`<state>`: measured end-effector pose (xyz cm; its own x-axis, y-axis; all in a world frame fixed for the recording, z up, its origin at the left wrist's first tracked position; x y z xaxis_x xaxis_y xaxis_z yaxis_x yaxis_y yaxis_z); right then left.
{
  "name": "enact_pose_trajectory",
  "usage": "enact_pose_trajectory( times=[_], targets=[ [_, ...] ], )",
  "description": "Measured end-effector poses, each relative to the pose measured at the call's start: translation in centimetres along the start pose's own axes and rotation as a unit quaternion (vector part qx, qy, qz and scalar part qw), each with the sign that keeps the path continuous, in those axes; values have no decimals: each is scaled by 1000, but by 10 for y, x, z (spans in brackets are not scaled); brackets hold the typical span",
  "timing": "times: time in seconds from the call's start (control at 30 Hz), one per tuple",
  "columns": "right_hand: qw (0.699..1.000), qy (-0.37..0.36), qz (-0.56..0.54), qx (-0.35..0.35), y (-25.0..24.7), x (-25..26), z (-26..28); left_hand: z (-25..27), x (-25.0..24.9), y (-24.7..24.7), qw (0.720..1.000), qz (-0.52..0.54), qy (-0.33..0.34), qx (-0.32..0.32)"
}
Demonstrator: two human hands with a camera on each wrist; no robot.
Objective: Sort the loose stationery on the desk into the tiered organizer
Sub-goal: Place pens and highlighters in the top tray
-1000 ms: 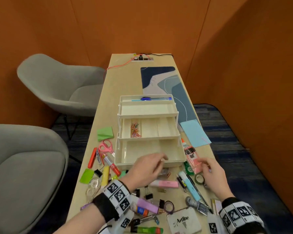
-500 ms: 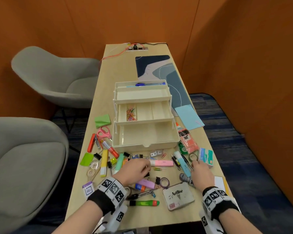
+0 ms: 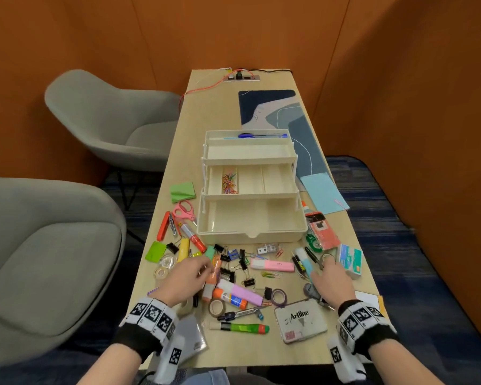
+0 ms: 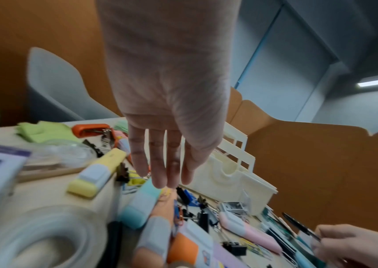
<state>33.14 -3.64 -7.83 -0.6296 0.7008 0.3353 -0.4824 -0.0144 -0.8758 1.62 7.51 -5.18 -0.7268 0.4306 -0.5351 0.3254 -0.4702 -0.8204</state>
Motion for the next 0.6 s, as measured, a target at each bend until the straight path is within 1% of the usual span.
enact_pose_trajectory(
  times=[0.17,0.23,0.3,0.37,0.47,0.53,0.6],
  targets=[
    [998,9,52,32,9,5,-4,10,8,-6,999,11,-25,-17],
    [997,4,68,41,10,10,-6,13,4,-8,999,-5,-22,-27],
    [998,15,54,39,7,11,-6,14,-9,-3,999,-41,-4,-21],
    [998,25,39,38,3,9,-5,10,-30,12,997,-70,45,9],
    [999,6,17,41,1,7,-4,-1,-60,38,985,-107,115,64],
    [999,-12,7,42,0,4,-1,-11,-71,53,977,-135,132,95],
    [999,-29,-12,41,-1,1,3,-21,-74,63,970,-163,126,126]
  ],
)
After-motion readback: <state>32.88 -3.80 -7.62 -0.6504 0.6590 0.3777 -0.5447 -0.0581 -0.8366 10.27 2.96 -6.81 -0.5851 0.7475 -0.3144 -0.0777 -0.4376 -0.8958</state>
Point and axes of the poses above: each hand's wrist, its own z-axis away from the middle knuckle, its own y-axis out of the palm, x = y × z, the point moved 10 cm from there along -z, towards the middle knuckle, and after that the axes turned 4 degrees about y, right-handed, at the moved point
